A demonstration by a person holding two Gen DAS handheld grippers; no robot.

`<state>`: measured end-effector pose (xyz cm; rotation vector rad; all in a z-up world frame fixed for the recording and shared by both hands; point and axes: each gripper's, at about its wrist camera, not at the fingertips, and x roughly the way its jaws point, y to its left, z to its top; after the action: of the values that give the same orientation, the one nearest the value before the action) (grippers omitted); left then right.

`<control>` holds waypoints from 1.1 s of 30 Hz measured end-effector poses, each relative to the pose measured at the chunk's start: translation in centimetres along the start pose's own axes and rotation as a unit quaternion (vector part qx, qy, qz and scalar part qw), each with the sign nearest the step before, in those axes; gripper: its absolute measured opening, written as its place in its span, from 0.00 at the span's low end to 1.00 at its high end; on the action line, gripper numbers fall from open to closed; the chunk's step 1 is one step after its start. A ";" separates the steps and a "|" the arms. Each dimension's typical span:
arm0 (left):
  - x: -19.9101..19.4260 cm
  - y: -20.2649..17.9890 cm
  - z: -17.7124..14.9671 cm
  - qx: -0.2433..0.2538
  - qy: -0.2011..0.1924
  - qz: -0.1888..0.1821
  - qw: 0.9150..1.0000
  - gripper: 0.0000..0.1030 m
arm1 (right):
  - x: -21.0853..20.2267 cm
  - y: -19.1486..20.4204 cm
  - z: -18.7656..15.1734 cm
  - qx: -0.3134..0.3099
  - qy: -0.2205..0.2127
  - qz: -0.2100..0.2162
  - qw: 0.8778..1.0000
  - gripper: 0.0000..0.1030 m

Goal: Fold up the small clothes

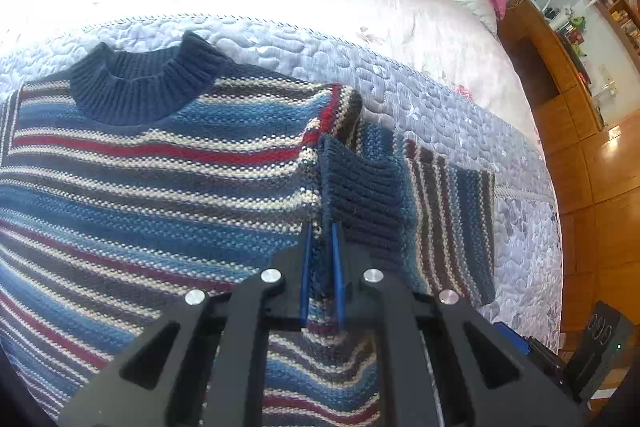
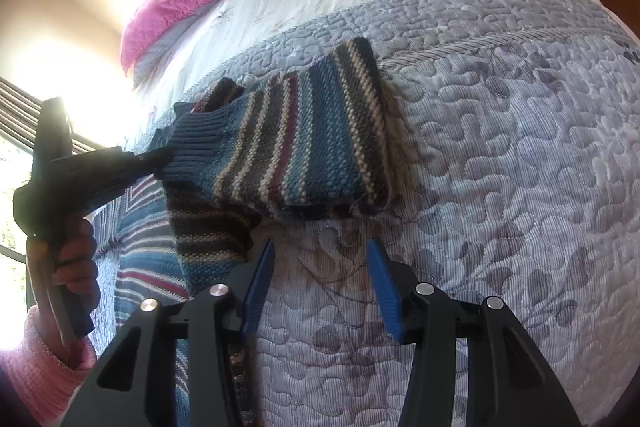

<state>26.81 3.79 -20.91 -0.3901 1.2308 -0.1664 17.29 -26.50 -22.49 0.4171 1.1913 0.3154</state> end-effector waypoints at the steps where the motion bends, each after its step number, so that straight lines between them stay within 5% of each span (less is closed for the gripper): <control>1: 0.1 0.4 0.1 0.002 0.013 -0.018 1.000 0.10 | 0.1 0.2 0.1 -0.002 0.000 0.001 1.000 0.48; 3: 1.5 0.6 0.4 0.023 0.045 -0.030 0.998 0.11 | 0.7 0.6 0.4 -0.004 0.002 0.001 1.000 0.48; 8: 3.1 0.2 0.6 0.028 0.054 -0.025 0.998 0.13 | 1.5 1.8 0.6 -0.005 0.006 0.009 1.000 0.48; 10: 2.4 -0.1 0.4 0.025 0.036 -0.040 0.998 0.30 | 1.6 2.1 0.5 -0.015 0.009 -0.002 1.000 0.48; 13: 1.5 -0.9 0.5 0.049 0.012 -0.033 0.998 0.42 | 1.4 1.4 0.9 -0.004 0.006 -0.011 1.000 0.49; 16: 1.5 -1.2 0.9 0.068 0.016 -0.022 0.997 0.46 | 1.2 -0.8 1.7 0.044 -0.009 -0.009 0.999 0.65; 20: 2.8 -1.2 1.1 0.064 0.033 -0.018 0.997 0.46 | 3.6 -4.3 3.3 0.094 0.015 0.010 0.995 0.68; 22: 3.1 -1.0 0.9 0.063 0.034 -0.016 0.997 0.46 | 5.5 -5.6 3.6 0.119 0.041 0.041 0.991 0.63; 24: 3.5 -0.9 0.6 0.063 0.036 -0.013 0.997 0.46 | 6.7 -6.2 3.7 0.134 0.055 0.093 0.985 0.28; 25: 3.6 -0.9 0.5 0.061 0.038 -0.013 0.997 0.46 | 6.8 -6.3 3.6 0.135 0.057 0.101 0.984 0.23; 27: 3.9 -0.8 0.4 0.059 0.039 -0.010 0.997 0.46 | 5.9 -6.4 3.7 0.123 0.041 0.095 0.987 0.19; 31: 4.2 -1.1 0.5 0.060 0.035 -0.009 0.998 0.47 | 1.5 -7.3 4.8 0.094 -0.016 -0.007 0.995 0.19; 33: 4.8 -1.5 0.5 0.060 0.039 -0.011 0.997 0.48 | 0.3 -8.5 5.1 0.098 -0.022 -0.023 0.995 0.19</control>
<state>28.96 0.93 -24.43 -0.2955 1.2860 -0.2751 22.36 -34.59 -25.19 0.5635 1.1908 0.1488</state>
